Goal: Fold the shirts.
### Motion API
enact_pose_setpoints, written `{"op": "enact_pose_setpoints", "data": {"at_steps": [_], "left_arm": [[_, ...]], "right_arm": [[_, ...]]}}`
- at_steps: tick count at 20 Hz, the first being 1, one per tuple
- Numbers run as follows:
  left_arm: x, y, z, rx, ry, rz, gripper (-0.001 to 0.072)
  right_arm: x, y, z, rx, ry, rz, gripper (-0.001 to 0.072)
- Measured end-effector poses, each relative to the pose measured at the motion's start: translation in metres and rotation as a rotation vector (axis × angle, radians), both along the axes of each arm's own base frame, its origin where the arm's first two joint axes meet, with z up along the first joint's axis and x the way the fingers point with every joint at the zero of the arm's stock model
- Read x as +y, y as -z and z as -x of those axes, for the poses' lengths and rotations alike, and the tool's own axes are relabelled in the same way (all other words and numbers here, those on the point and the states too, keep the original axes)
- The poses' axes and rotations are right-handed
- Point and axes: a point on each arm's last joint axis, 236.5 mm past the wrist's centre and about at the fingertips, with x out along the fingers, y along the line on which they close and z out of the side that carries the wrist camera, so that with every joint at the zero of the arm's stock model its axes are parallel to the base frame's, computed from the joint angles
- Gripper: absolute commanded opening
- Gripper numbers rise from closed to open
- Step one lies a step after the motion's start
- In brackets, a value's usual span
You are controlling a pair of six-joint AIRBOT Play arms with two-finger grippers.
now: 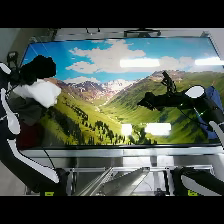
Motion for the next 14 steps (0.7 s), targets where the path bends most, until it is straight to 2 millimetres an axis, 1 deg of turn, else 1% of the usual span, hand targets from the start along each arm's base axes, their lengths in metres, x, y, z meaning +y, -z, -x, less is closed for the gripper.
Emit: {"op": "enact_pose_setpoints", "data": {"at_steps": [1,2,3,4,5,6,7,12,13,14], "left_arm": [[0.01,0.012,0.017,0.054,-0.028,0.0,0.0198],[0.018,0.022,0.03,0.094,-0.049,0.003,0.0563],[0.023,0.03,0.04,0.124,-0.069,0.012,0.0712],[0.029,0.034,0.047,0.138,-0.09,0.016,0.0712],[0.035,0.034,0.05,0.135,-0.105,0.016,0.0712],[0.038,0.03,0.048,0.119,-0.117,0.019,0.0712],[0.04,0.022,0.039,0.081,-0.12,0.017,0.0711],[0.035,-0.054,-0.037,-0.254,-0.092,-0.029,0.0709],[0.033,-0.062,-0.053,-0.319,-0.079,-0.05,0.0709],[0.028,-0.065,-0.067,-0.366,-0.059,-0.065,0.0708]], "right_arm": [[0.0,0.0,0.001,0.002,-0.002,0.0,0.0022],[0.0,0.0,0.001,0.002,-0.002,-0.001,0.0022],[0.0,0.0,0.001,0.002,-0.003,-0.001,0.0022],[0.0,0.0,0.001,0.002,-0.003,-0.001,0.0021],[0.0,0.0,0.001,0.004,-0.005,-0.001,0.0022],[0.001,0.0,0.002,0.004,-0.006,-0.001,0.0022],[0.0,0.0,0.002,0.004,-0.006,-0.001,0.0022],[0.0,0.0,0.002,0.004,-0.006,-0.001,0.0021],[0.001,0.0,0.002,0.004,-0.006,-0.002,0.0021],[0.001,0.0,0.002,0.004,-0.005,-0.002,0.0022]]}}
